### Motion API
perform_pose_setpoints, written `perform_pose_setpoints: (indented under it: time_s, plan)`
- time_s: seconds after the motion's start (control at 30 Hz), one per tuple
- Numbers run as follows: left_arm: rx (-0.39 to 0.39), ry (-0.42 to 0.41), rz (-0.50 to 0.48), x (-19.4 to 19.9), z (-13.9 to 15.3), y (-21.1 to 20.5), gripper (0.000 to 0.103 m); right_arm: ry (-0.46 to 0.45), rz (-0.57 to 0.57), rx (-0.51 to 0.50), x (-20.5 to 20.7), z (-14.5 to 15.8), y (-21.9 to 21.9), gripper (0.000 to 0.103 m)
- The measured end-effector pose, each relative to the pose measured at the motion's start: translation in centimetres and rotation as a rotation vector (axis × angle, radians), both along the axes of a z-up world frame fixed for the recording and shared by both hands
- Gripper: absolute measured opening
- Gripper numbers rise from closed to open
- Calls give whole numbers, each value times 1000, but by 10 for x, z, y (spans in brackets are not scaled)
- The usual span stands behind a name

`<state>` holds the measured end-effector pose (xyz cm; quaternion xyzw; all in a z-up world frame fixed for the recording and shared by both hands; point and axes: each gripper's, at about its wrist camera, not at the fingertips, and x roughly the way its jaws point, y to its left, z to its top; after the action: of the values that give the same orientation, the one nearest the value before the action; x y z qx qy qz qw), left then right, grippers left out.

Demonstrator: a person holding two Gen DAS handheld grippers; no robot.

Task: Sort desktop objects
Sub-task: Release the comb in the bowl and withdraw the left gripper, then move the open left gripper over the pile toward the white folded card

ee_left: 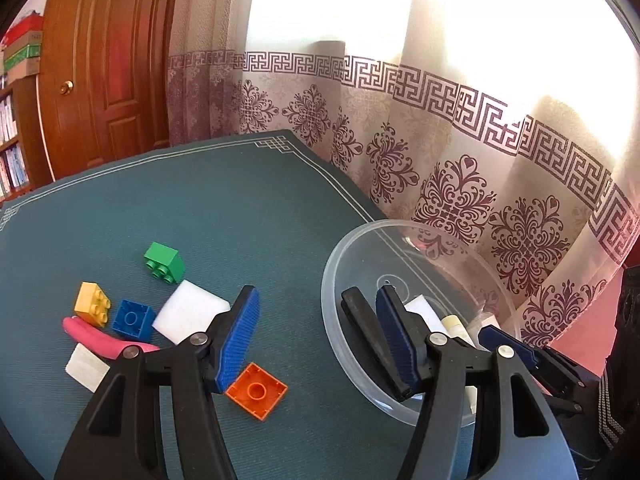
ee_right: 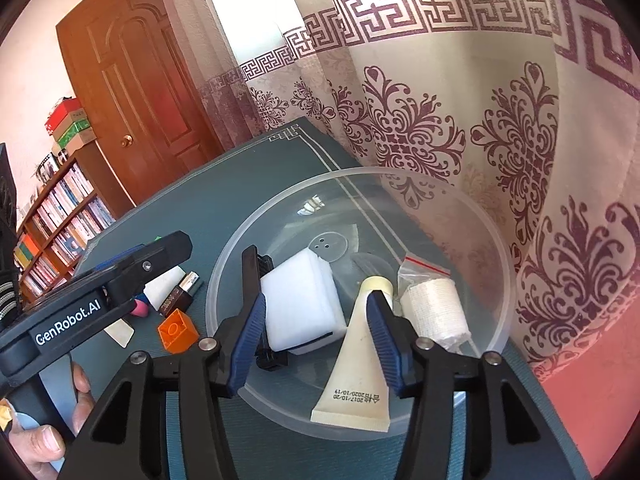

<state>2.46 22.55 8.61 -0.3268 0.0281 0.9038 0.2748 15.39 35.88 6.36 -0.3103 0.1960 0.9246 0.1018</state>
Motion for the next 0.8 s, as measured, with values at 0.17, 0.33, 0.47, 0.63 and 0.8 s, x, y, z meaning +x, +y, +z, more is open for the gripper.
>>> perform_pose_setpoints:
  time_s: [0.17,0.33,0.47,0.63,0.8]
  plan:
    - [41,35,54,4,6,-22,80,17,-1,18,2,3,-6,75]
    - [39,67,104,9,8,-40,81,18,8,23,2,3,-12,79]
    - [30,73,129,10,5,-51,81,14,15,22,1,1,-18,79]
    - [22,69,151,11,0,-61,81,11,16,19,2,0,-23,79]
    - [17,73,176,11,-3,-71,81,5,19,19,3,-2,-28,80]
